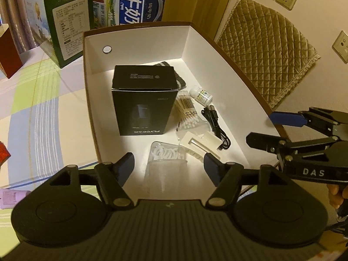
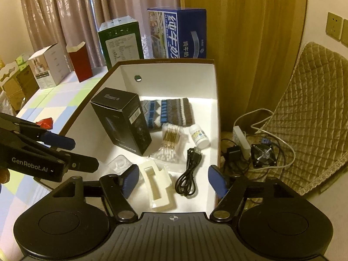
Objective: Organize objects
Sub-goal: 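Withdraw both tools from the box toward the purple tube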
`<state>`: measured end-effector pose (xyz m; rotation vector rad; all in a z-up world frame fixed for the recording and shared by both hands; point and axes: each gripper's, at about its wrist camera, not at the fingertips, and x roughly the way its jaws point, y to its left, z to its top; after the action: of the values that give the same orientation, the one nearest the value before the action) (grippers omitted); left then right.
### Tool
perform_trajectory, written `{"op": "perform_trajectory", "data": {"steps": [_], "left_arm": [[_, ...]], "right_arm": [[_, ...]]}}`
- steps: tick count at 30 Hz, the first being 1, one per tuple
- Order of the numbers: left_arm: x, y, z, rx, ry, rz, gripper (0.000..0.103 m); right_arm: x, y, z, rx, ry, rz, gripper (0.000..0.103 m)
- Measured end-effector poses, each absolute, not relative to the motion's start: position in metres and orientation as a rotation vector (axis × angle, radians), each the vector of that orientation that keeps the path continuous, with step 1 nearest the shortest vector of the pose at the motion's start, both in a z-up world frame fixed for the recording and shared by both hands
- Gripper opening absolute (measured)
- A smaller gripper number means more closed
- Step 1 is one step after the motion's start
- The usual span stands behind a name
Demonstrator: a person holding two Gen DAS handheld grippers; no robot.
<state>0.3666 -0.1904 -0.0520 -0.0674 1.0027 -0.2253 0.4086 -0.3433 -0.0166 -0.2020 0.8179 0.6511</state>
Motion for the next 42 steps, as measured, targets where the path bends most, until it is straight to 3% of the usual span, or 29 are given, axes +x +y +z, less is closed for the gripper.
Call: {"op": "perform_trajectory", "data": {"steps": [5, 14, 42], "left_arm": [[0.365, -0.188, -0.050, -0.070, 1.001, -0.220, 0.069], [0.359, -0.185, -0.043, -0.077, 0.993, -0.210, 0.076], [0.303, -0.130, -0.009, -0.124, 0.936, -0.144, 0.080]], "right_arm": [[0.405, -0.344, -0.015, -0.183, 0.817, 0.658, 0.081], [0.397, -0.345, -0.009, -0.152, 0.814, 0.662, 0.089], [0.340, -0.314, 0.009, -0.105, 0.794, 0.667, 0.094]]}}
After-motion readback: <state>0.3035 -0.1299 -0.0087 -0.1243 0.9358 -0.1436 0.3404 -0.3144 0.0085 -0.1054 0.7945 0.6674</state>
